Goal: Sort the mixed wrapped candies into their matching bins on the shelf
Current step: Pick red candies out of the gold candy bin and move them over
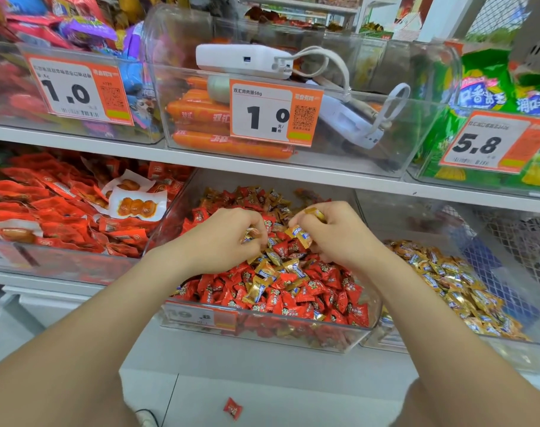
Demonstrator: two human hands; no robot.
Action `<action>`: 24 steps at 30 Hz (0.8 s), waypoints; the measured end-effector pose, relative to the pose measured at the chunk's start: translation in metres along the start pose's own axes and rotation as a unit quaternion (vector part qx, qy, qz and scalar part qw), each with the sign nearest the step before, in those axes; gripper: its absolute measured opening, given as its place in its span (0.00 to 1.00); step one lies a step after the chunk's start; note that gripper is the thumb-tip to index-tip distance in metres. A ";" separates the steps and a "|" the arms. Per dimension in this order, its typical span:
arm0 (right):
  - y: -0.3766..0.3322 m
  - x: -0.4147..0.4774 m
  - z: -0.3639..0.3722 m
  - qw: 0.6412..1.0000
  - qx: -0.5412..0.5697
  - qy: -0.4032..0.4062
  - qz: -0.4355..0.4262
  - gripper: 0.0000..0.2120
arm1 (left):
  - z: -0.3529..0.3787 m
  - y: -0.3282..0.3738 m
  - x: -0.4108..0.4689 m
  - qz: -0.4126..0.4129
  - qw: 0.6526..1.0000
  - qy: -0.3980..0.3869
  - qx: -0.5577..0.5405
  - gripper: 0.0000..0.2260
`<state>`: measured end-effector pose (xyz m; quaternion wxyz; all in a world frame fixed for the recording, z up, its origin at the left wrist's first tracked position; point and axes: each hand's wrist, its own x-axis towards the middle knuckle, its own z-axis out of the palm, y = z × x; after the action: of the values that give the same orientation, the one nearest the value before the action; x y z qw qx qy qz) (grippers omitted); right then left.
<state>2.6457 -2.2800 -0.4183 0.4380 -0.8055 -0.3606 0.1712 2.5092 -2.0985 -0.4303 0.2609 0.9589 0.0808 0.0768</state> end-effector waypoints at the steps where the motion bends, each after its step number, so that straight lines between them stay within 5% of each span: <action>1: 0.001 -0.002 -0.001 1.000 -0.021 -0.011 -0.006 0.18 | 0.001 -0.001 -0.001 0.004 1.000 -0.010 0.008 0.06; 4: 0.000 -0.008 -0.002 0.995 -0.095 -0.022 -0.029 0.28 | 0.003 0.001 -0.003 0.029 0.998 -0.047 0.038 0.03; 7: -0.003 -0.013 -0.003 0.981 -0.188 0.000 -0.045 0.33 | 0.006 0.000 -0.003 0.022 0.994 -0.104 0.039 0.14; 11: 0.000 -0.014 -0.006 0.976 -0.206 -0.012 -0.068 0.20 | 0.010 -0.004 0.000 0.019 0.986 -0.147 0.077 0.25; 14: 0.003 -0.015 -0.007 0.963 -0.250 -0.042 -0.093 0.10 | 0.012 0.000 0.002 0.031 0.983 -0.145 0.109 0.22; 24: 0.014 -0.017 0.000 0.906 -0.382 -0.149 -0.103 0.18 | 0.008 0.004 -0.005 0.024 0.993 -0.099 0.059 0.14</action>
<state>2.6403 -2.2980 -0.4307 0.0529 -0.8347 -0.5403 0.0925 2.5068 -2.1069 -0.4358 0.2090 0.9771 0.0355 -0.0170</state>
